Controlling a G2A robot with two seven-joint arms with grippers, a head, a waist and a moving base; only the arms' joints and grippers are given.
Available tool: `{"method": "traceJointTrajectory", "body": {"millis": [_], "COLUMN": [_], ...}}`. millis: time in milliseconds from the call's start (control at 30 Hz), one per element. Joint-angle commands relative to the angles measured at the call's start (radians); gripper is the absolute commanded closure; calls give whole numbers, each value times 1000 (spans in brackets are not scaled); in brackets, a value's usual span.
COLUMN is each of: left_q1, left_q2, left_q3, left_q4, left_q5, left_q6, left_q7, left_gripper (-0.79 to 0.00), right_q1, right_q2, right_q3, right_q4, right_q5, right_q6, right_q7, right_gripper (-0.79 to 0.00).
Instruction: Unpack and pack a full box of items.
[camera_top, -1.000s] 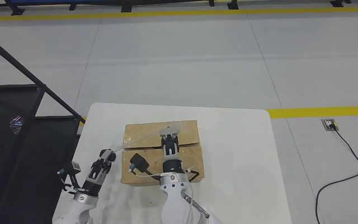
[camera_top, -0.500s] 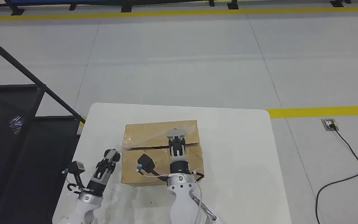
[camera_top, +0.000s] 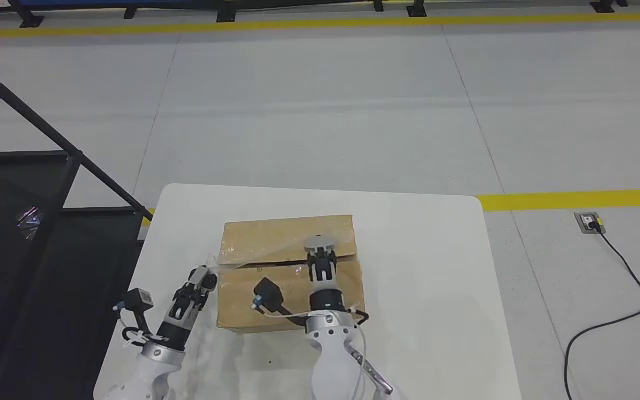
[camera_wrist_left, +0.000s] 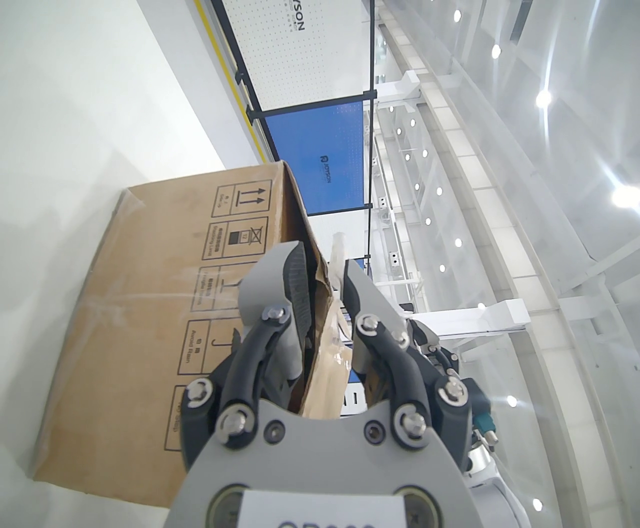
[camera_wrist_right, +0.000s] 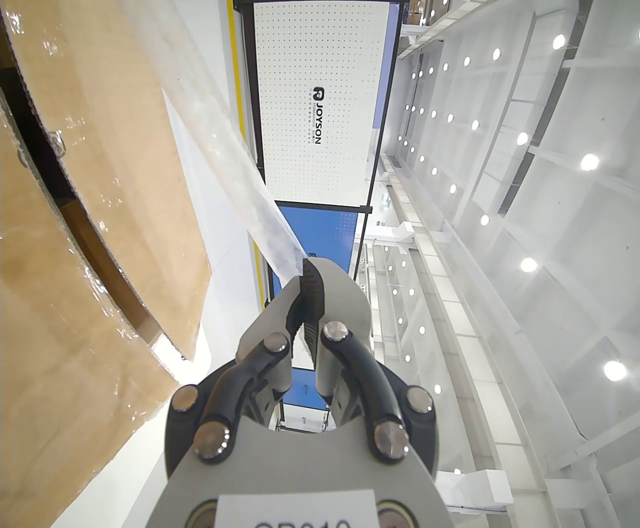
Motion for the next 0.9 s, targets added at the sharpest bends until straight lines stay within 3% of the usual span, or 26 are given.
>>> {"method": "traceJointTrajectory", "body": {"millis": [0, 633, 867], "left_q1": [-1, 20, 35], "left_q2": [0, -2, 0], "left_q3": [-1, -31, -77], "left_q4": [2, 16, -21], "left_q5": [0, -7, -23], "left_q6": [2, -8, -22], "left_q7": [-2, 1, 16], "left_gripper": [-200, -197, -212], "right_q1": [-4, -40, -51], "right_q2": [0, 1, 2], "right_q3": [3, 25, 31], "right_q4": [1, -6, -3], "right_q5": [0, 0, 0], "right_q6": [2, 20, 32], "right_q7": [0, -11, -19], "right_gripper": [0, 0, 0]}}
